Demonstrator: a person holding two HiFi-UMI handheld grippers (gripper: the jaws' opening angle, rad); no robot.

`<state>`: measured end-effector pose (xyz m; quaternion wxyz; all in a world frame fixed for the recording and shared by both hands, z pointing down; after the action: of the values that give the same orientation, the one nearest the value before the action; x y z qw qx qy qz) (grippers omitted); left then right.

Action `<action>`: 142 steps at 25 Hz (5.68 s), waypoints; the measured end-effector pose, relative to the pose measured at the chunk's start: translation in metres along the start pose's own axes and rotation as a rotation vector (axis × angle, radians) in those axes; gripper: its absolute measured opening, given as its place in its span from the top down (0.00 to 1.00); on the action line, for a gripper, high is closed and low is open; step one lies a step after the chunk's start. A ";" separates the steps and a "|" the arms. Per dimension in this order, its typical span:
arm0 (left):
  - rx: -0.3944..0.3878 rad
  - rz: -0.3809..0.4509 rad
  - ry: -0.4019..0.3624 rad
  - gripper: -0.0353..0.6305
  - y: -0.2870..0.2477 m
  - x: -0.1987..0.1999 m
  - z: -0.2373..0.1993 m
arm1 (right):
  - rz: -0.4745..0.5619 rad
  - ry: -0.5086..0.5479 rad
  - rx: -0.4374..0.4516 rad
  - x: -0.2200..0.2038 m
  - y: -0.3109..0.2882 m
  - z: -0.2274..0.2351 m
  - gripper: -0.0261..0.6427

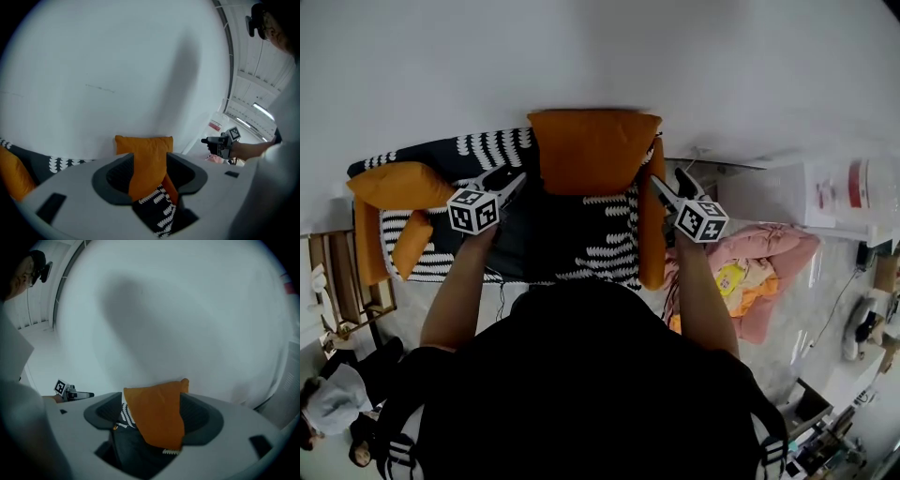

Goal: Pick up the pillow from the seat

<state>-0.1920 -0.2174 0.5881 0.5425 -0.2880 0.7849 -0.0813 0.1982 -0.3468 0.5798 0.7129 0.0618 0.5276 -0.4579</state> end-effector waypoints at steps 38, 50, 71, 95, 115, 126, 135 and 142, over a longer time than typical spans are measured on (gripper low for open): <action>0.097 -0.012 0.095 0.45 -0.093 -0.021 -0.052 | -0.078 -0.097 0.016 -0.023 -0.110 0.071 0.37; 0.090 0.035 0.157 0.35 -0.118 -0.025 -0.068 | -0.066 -0.108 0.025 -0.030 -0.138 0.085 0.37; 0.089 0.028 0.248 0.26 -0.178 -0.032 -0.108 | -0.058 -0.142 0.013 -0.037 -0.186 0.094 0.36; -0.009 -0.013 0.222 0.26 -0.212 -0.034 -0.096 | -0.061 -0.126 -0.028 -0.037 -0.207 0.107 0.30; -0.044 -0.034 0.222 0.42 -0.209 -0.033 -0.083 | -0.101 -0.169 0.031 -0.041 -0.207 0.099 0.45; -0.065 -0.035 0.230 0.51 -0.188 -0.028 -0.077 | -0.080 -0.175 0.027 -0.033 -0.189 0.081 0.53; -0.093 -0.019 0.206 0.55 -0.168 -0.011 -0.066 | -0.045 -0.162 0.030 -0.019 -0.167 0.060 0.57; -0.124 0.004 0.169 0.56 -0.146 0.007 -0.045 | -0.005 -0.139 0.024 -0.003 -0.142 0.043 0.58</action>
<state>-0.1811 -0.3500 0.6646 0.4557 -0.3117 0.8319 -0.0556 0.1263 -0.4504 0.6572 0.7459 0.0372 0.4714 -0.4690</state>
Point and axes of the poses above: the fingertips, and each gripper's own axes: y backward along the fingers, z to its right, x out of its top, the point moved 5 cm from there along y, backward along the fingers, and after that the axes turned 5 degrees about z, right-handed, at the moved point
